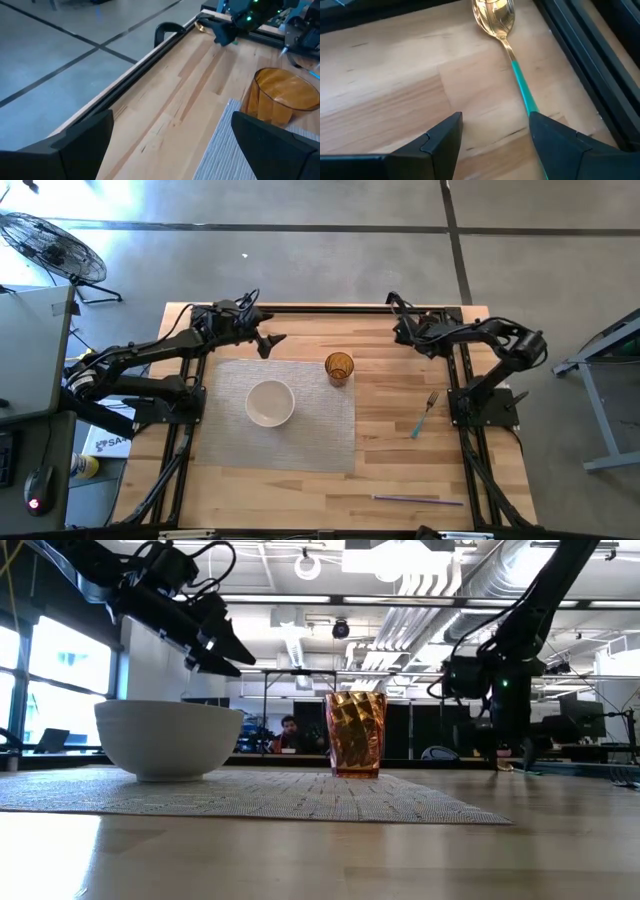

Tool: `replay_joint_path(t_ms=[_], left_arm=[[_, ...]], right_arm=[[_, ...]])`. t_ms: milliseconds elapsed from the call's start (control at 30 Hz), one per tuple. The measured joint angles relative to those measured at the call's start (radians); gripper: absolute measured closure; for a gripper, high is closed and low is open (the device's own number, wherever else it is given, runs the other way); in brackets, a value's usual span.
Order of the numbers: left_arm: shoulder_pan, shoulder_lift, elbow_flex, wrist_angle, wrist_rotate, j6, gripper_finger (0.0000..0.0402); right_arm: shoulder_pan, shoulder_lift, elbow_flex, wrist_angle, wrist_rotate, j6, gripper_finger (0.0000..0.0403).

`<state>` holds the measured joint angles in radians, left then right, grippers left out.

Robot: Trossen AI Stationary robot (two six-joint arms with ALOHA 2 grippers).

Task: Pick & Place Utensil
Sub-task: Put the green spoon into the white bowl on the gray mat

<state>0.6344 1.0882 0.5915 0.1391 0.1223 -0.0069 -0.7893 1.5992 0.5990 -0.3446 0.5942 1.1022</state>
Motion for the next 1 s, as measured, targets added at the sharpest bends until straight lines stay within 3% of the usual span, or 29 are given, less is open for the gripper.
replay_joint_path(t_ms=[267, 500, 800, 1000], left_arm=[[0.000, 0.000, 0.000, -0.015, 0.001, 0.000, 0.0002], [0.000, 0.000, 0.000, -0.015, 0.001, 0.000, 0.0002], [0.000, 0.000, 0.000, -0.015, 0.002, 0.000, 0.0002], [0.000, 0.000, 0.000, -0.016, 0.002, 0.000, 0.0002]], right_arm=[[0.036, -0.035, -0.024, 0.016, -0.003, -0.003, 0.0179], [0.082, -0.118, -0.027, 0.004, -0.069, -0.010, 0.0178], [0.112, -0.165, -0.026, -0.092, 0.080, 0.041, 0.0178], [0.091, -0.098, -0.026, -0.098, 0.070, 0.068, 0.0178]])
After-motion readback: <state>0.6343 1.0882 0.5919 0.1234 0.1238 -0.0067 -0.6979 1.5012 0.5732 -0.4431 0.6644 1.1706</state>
